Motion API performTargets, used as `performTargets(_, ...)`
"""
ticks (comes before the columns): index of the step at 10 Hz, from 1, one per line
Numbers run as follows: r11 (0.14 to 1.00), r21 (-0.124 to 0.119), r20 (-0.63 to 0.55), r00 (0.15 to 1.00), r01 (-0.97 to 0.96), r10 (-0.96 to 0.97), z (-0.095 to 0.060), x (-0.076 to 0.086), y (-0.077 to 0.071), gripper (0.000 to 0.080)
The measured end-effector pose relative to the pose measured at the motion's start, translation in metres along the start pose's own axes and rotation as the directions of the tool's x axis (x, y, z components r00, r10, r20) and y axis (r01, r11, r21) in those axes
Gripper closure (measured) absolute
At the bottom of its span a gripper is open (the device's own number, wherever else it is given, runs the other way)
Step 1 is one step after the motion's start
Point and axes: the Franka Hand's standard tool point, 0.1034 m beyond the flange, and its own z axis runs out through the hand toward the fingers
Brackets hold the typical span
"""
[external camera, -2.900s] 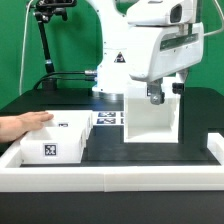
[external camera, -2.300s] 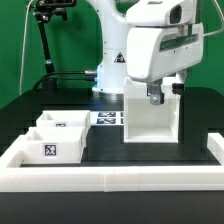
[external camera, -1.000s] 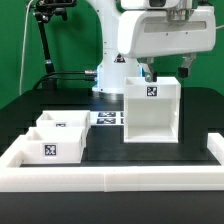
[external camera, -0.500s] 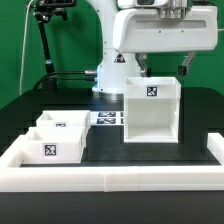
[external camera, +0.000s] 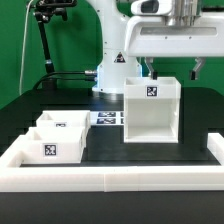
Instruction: Assemble drawer
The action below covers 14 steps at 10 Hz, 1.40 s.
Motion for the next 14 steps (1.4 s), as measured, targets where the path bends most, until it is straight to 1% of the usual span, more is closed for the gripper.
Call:
performTargets(2, 1.0, 0.005, 0.001, 1.0, 0.018, -0.018, 0.016, -0.017, -0.007, 0.015)
performTargets(4, 1.0, 0.01, -0.01, 1.0, 0.027, -0.026, 0.022, -0.025, -0.01, 0.015)
performTargets(5, 1.0, 0.011, -0.012, 1.0, 0.028, -0.028, 0.022, -0.024, -0.011, 0.015)
performTargets(6, 1.0, 0.011, -0.012, 1.0, 0.029, -0.029, 0.022, -0.024, -0.011, 0.0245)
performTargets(7, 1.0, 0.011, -0.012, 1.0, 0.029, -0.029, 0.022, -0.024, -0.011, 0.0404)
performTargets(8, 1.0, 0.011, -0.012, 1.0, 0.029, -0.029, 0.022, -0.024, -0.011, 0.0404)
performTargets(9, 1.0, 0.011, -0.012, 0.999, 0.03, -0.03, 0.022, -0.024, -0.011, 0.0583)
performTargets(10, 0.999, 0.011, -0.012, 0.999, 0.03, -0.03, 0.021, -0.024, -0.011, 0.0583)
performTargets(11, 0.999, 0.011, -0.013, 0.999, 0.03, -0.03, 0.021, -0.024, -0.011, 0.0739)
performTargets(12, 0.999, 0.011, -0.013, 0.999, 0.03, -0.03, 0.021, -0.024, -0.011, 0.0762)
performTargets(14, 0.999, 0.011, -0.013, 0.999, 0.03, -0.03, 0.021, -0.024, -0.011, 0.0762)
